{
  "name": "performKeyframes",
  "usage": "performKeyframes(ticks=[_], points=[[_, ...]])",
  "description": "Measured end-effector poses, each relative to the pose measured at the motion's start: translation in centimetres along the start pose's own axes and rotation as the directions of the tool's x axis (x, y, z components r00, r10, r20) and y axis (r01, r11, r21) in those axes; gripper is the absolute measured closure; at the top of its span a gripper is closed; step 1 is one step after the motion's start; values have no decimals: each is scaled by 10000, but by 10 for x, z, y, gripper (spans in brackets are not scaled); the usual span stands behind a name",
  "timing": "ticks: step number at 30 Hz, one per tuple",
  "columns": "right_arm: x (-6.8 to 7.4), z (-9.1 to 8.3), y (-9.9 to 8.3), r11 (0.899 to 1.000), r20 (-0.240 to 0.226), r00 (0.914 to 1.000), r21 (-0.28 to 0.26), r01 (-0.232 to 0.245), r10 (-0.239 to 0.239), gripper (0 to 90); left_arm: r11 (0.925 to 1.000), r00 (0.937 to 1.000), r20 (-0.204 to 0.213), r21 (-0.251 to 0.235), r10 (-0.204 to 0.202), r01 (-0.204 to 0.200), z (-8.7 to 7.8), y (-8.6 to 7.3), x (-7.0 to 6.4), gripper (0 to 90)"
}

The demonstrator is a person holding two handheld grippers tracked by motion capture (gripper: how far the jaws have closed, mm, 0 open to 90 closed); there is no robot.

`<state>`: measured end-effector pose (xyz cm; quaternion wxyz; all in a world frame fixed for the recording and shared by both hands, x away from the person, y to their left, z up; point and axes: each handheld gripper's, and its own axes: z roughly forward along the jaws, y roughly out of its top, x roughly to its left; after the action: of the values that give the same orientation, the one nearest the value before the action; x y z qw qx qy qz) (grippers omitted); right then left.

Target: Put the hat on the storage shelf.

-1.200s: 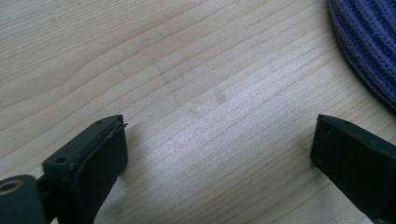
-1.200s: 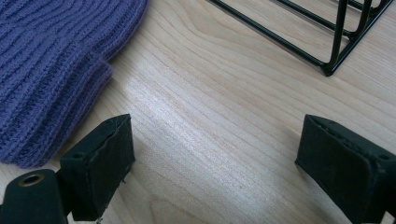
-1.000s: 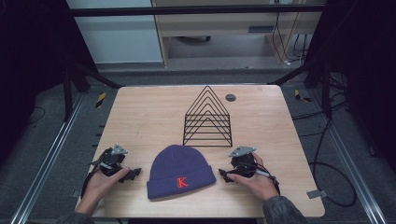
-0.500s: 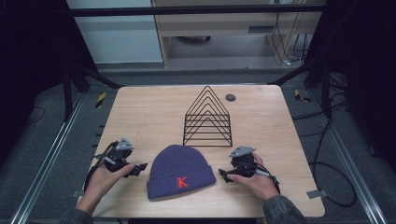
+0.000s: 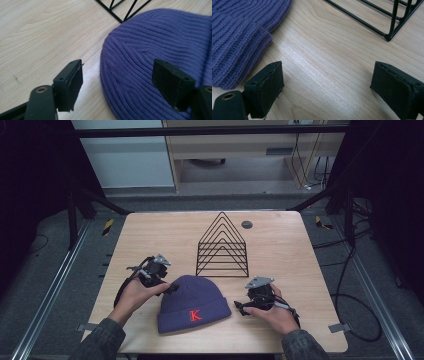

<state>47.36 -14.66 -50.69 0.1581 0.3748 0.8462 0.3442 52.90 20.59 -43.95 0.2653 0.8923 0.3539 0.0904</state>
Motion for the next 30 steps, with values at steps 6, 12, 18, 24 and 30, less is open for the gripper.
performKeyframes(ticks=[6,12,18,24,30], points=[[0,0,0,10000,-41,10000,5,-20,21,106,9984,9999,-106,567,-39,45,18,7,4,324],[0,-1,0,10000,-43,10000,7,-2,2,106,9958,10000,37,920,19,-22,25,7,4,386],[0,-1,-1,10000,-43,10000,-3,1,-1,107,9945,9993,369,1044,-36,-3,33,5,1,431],[0,-1,0,10000,-41,10000,0,-3,3,107,9947,9990,408,1017,-200,157,34,2,1,499],[1,0,0,10000,-23,10000,-3,-25,25,106,9960,9983,569,891,-90,39,32,-1,-1,632]])
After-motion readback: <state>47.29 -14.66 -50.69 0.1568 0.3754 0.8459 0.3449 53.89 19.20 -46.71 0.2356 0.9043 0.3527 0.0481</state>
